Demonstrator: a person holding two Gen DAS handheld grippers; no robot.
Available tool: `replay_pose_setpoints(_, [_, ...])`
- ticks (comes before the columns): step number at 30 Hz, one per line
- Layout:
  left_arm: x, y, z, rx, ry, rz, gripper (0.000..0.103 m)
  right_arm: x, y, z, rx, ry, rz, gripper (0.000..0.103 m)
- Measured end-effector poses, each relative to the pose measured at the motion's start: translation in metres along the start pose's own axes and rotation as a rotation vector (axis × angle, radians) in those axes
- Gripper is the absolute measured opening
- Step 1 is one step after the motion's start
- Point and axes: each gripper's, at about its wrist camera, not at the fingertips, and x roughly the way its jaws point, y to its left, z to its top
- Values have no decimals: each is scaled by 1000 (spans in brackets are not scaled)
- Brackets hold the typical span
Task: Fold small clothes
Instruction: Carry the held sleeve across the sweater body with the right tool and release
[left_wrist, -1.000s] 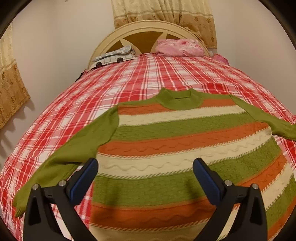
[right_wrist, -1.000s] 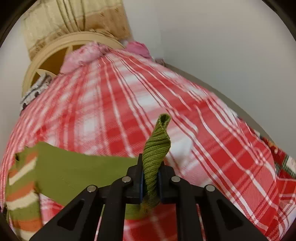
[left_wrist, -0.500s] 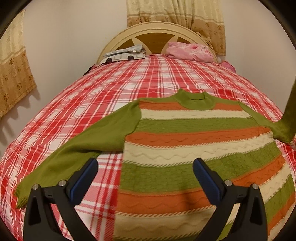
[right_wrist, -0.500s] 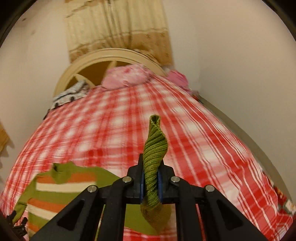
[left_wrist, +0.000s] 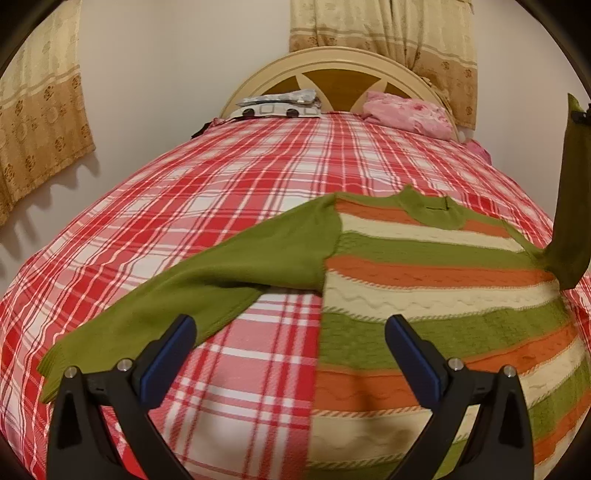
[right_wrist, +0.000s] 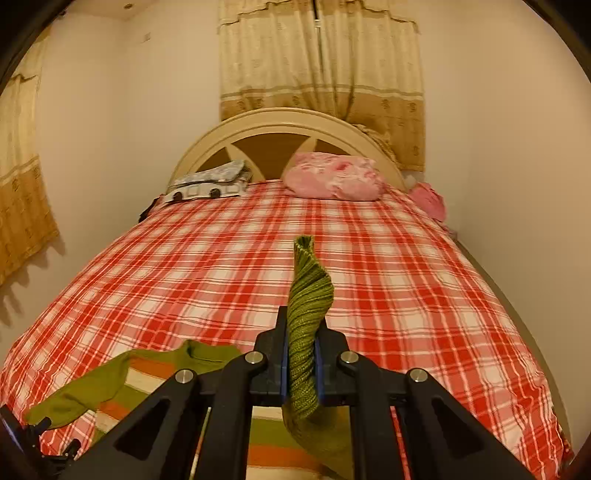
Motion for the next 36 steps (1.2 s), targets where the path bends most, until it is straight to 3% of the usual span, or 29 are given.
replay_pose_setpoints(11, [8, 32, -7, -60, 17, 1, 103, 20, 90, 9, -105, 0, 92, 10])
replay_pose_setpoints(20, [16, 52, -15, -105, 39, -1, 103, 55, 162, -9, -157, 45, 170, 10])
replay_pose_setpoints(26, [20, 63, -21, -128, 57, 1, 103, 92, 206, -47, -192, 108, 201, 10])
replay_pose_setpoints(36, [25, 70, -29, -142, 84, 0, 103, 165, 251, -144, -253, 270, 204, 10])
